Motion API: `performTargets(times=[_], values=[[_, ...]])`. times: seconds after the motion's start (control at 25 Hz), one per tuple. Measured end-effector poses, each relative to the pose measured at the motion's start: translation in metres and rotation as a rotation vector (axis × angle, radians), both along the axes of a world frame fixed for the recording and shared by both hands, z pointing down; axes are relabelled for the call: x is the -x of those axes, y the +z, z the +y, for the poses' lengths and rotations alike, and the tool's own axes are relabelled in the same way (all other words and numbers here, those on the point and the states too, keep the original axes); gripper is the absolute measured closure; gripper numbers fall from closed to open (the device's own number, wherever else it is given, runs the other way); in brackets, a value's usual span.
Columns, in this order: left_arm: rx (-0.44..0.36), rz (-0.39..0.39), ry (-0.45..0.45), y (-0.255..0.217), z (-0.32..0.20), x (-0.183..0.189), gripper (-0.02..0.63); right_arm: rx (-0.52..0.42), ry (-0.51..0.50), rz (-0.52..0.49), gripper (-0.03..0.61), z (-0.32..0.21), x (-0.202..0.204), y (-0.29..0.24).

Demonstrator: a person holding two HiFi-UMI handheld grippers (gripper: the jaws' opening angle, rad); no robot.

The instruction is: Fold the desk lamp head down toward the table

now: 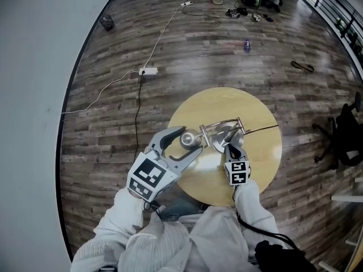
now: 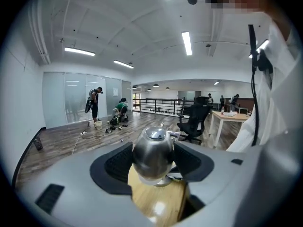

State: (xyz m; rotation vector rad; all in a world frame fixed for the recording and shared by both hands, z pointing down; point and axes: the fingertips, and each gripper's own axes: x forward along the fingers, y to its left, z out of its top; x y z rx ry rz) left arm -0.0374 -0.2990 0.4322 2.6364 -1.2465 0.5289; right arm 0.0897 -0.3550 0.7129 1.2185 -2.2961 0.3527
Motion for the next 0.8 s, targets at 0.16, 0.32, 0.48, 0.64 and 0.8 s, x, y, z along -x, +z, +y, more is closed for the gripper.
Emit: performTargets(times=[0.16,0.32,0.48,0.64,0.8], values=[[0.047,0.007,-0.007,0.033,0.005,0.005,0.342,-0.005,0.004,0.002,0.568,0.001,-0.001,0.0],[0.084,0.028,-0.014,0.062,0.007,0.01,0.342,-0.006,0.004,0.012,0.568,0.001,0.001,0.001],[0.098,0.034,-0.008,0.077,0.005,0.008,0.342,-0.006,0.008,0.018,0.568,0.001,-0.002,0.0],[0.133,0.019,0.0,0.094,0.003,0.007,0.342,-0.01,0.023,0.017,0.568,0.001,-0.003,0.0],[0.187,0.008,0.014,0.117,-0.001,0.002,0.342,-0.012,0.026,0.025,0.568,-0.001,-0.004,-0.002]])
